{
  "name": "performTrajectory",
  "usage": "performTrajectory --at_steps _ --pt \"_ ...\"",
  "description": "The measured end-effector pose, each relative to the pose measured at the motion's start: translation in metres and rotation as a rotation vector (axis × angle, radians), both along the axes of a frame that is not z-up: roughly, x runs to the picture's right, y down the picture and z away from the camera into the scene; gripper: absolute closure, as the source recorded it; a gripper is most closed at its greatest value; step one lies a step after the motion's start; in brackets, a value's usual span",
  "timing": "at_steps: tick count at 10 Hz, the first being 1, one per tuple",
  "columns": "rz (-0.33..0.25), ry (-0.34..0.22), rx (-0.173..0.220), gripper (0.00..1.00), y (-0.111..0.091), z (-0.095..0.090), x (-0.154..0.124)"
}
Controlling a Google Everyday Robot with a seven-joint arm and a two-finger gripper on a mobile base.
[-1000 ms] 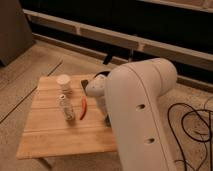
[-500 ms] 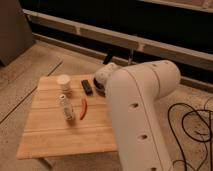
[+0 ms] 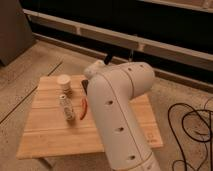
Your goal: Wipe the white sponge on the table
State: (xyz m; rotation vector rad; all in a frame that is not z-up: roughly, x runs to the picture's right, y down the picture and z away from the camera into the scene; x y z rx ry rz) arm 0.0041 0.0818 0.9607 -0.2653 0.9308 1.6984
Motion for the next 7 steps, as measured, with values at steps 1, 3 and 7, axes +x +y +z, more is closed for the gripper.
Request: performTrajectory --at_steps 1,3,7 --pt "0.000 -0.073 0.033 0.89 -0.008 0.009 -0.018" --pt "0.010 -0.284 0.146 0.89 -0.031 0.017 -0.064" --pt "0.016 -0.658 0.279 0.89 -0.030 -0.032 -0.113"
